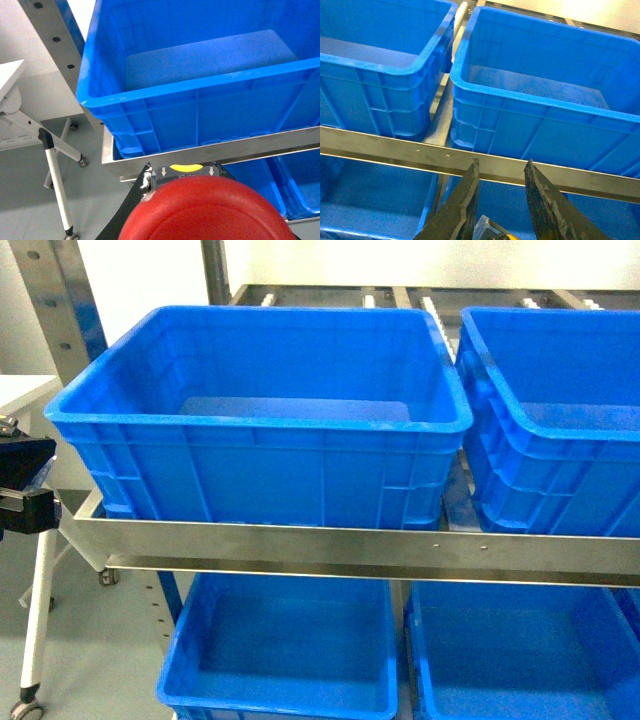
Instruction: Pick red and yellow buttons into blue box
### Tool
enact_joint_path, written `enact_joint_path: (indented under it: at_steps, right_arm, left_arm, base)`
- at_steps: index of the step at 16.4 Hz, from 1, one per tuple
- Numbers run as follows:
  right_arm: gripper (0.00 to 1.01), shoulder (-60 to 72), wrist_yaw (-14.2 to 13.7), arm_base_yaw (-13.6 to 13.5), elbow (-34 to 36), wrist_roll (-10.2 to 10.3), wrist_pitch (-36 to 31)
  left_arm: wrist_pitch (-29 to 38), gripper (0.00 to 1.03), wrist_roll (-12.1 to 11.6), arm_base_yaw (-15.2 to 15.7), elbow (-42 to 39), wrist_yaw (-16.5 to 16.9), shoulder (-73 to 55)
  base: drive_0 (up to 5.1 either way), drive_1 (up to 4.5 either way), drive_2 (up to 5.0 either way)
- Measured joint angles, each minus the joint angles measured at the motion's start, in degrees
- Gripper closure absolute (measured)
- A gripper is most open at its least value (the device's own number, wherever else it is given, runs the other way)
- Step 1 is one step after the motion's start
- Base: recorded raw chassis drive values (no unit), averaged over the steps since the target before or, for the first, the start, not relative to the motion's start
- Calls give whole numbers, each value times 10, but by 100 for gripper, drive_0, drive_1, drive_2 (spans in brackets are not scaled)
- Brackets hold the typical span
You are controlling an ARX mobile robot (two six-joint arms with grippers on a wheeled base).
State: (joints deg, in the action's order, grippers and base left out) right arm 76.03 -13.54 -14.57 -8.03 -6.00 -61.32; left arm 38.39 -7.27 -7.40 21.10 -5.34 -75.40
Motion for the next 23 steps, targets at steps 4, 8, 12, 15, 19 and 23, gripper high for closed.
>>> enact_joint_path:
  at_steps: [4,8,12,15,19,23]
  right_arm:
    - [75,0,0,0,0,0,1]
    - [75,0,1,0,0,0,0]
    - [75,0,0,0,0,0,0]
    - [75,0,0,0,0,0,0]
    - [75,0,-2,3,0,0,-1]
    - [75,-1,0,3,0,0,0]
  left_arm:
    - [0,77,0,0,0,0,0]
    - [0,77,0,0,0,0,0]
    - [0,77,0,0,0,0,0]
    - [1,77,0,0,0,0,0]
    - [-1,77,0,-3,0,3,0]
    - [-1,77,0,0,0,0,1]
  base:
    - [494,-247,-247]
    - [492,-249,-249]
    - [503,-238,-238]
    - [332,-162,-162]
    - [3,103,-97]
    - [-4,402,-410]
